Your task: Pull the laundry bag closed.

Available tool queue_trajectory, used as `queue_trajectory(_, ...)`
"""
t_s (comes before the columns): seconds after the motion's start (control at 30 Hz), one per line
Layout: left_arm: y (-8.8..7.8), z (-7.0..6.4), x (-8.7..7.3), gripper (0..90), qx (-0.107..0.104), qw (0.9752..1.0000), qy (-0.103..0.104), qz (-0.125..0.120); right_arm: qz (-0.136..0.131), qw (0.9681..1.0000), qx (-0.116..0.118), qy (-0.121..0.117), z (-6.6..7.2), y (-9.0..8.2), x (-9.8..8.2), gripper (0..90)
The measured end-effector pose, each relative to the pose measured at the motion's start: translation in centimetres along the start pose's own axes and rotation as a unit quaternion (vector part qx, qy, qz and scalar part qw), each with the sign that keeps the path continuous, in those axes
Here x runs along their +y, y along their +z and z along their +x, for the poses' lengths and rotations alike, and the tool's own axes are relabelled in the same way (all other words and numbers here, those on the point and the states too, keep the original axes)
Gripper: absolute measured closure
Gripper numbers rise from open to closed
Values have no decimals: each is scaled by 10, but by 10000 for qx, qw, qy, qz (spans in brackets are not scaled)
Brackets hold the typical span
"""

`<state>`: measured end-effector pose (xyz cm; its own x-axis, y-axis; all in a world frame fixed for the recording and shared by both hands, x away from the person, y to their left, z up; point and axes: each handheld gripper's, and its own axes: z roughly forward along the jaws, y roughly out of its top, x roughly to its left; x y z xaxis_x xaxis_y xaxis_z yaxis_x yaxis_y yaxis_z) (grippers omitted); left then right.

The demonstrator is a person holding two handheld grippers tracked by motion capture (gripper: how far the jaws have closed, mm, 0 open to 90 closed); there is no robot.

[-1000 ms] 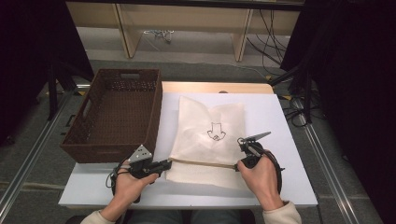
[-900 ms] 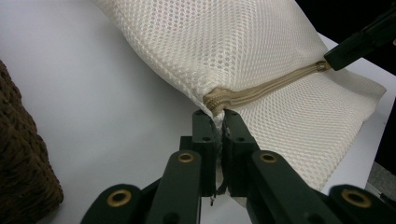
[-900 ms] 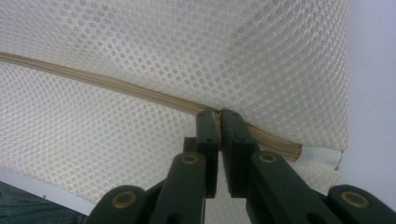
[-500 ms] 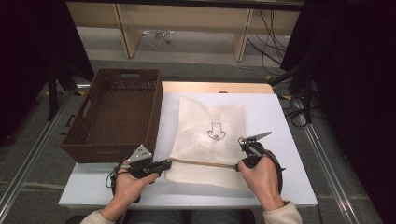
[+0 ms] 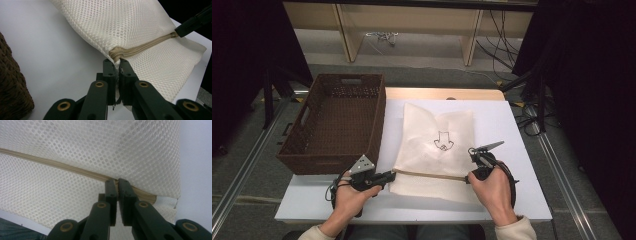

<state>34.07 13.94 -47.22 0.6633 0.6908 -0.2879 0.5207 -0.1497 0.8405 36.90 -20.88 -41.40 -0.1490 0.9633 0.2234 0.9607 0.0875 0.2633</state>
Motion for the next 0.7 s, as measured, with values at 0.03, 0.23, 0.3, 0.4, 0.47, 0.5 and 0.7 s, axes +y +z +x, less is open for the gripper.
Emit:
queue_trajectory(0.03,0,0,0,850,-1,10000,7,3,-19,10000,-29,-58,-1,0,0,876)
queue_trajectory(0.23,0,0,0,850,1,10000,-3,4,-20,10000,-31,-87,-3,1,0,876)
queue_trajectory(0.3,0,0,0,850,-10,10000,2,4,-28,9999,-53,-85,-3,1,0,876)
queue_trajectory(0.4,0,0,0,850,2,10000,2,6,-9,10000,5,-87,-4,-1,0,876)
queue_trajectory(0.47,0,0,0,850,-13,10000,0,1,-15,10000,-44,-42,-4,0,0,876)
queue_trajectory(0.5,0,0,0,850,-11,10000,0,1,-24,10000,-35,-59,-4,-1,0,876)
queue_trajectory(0.7,0,0,0,850,-13,10000,-8,5,-7,10000,-40,-34,-4,-1,-1,876)
